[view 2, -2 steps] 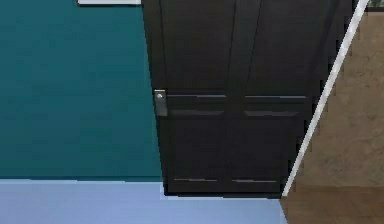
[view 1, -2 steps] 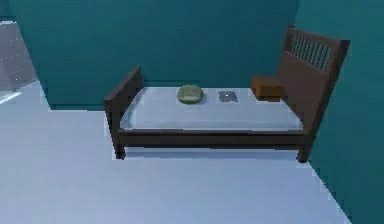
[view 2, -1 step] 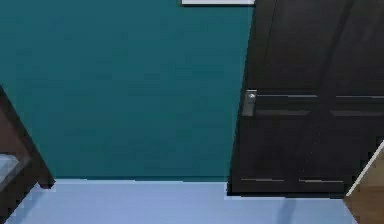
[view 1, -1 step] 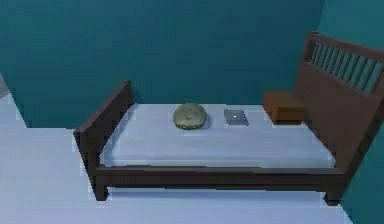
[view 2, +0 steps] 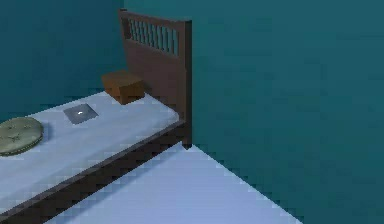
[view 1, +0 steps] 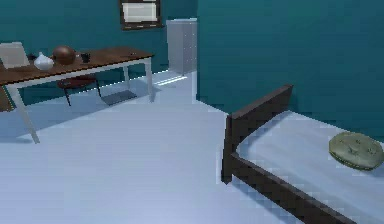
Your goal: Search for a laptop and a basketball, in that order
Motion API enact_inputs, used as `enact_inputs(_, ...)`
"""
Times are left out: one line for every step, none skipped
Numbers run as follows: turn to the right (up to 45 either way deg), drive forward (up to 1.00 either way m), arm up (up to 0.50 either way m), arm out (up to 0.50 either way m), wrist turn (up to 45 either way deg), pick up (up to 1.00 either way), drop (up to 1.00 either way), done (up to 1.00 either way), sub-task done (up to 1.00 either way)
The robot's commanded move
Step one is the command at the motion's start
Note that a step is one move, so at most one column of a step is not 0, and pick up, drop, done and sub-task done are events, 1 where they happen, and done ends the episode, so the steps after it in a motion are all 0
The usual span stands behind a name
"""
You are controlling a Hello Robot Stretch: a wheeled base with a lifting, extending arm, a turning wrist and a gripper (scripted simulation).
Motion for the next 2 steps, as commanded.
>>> enact_inputs(-9.0,0.0,0.0,0.0,0.0,0.0,0.0,0.0,0.0)
enact_inputs(0.0,0.4,0.0,0.0,0.0,0.0,0.0,0.0,0.0)
